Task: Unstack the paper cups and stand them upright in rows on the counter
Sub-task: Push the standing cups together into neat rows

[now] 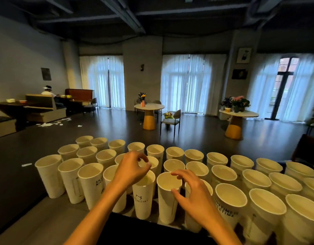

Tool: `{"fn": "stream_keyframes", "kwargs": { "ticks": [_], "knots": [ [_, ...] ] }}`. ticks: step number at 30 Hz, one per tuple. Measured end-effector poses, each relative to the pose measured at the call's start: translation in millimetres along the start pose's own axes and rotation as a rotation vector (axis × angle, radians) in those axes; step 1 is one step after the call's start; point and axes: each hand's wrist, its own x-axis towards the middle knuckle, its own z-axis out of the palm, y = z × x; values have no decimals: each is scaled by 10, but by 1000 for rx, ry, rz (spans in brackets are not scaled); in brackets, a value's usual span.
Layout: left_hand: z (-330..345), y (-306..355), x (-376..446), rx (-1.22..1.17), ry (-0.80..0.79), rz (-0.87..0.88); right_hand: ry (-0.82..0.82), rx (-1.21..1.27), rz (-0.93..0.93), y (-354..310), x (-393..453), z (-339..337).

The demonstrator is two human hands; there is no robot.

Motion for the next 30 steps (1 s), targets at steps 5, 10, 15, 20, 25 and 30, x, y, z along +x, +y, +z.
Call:
{"fn": "stream_keyframes", "kwargs": {
  "ticks": [5, 10, 15, 20, 25, 30],
  "knots": [
    [220, -70, 489, 116, -275, 8, 102, -37, 13, 22, 182, -27],
    [338, -125, 803, 295, -426, 54, 192, -33, 16, 12, 317, -102],
    [426, -235, 887, 343, -495, 37, 226, -32, 18, 58, 361, -112],
    [471, -287, 874, 298, -446, 41, 218, -38, 4, 65, 337, -86],
    [468, -268, 845, 267, -427, 47, 170, -57, 14, 79, 283, -59],
    [508, -287, 845, 248, -403, 42, 131, -88, 12, 106, 281, 33]
  ]
}}
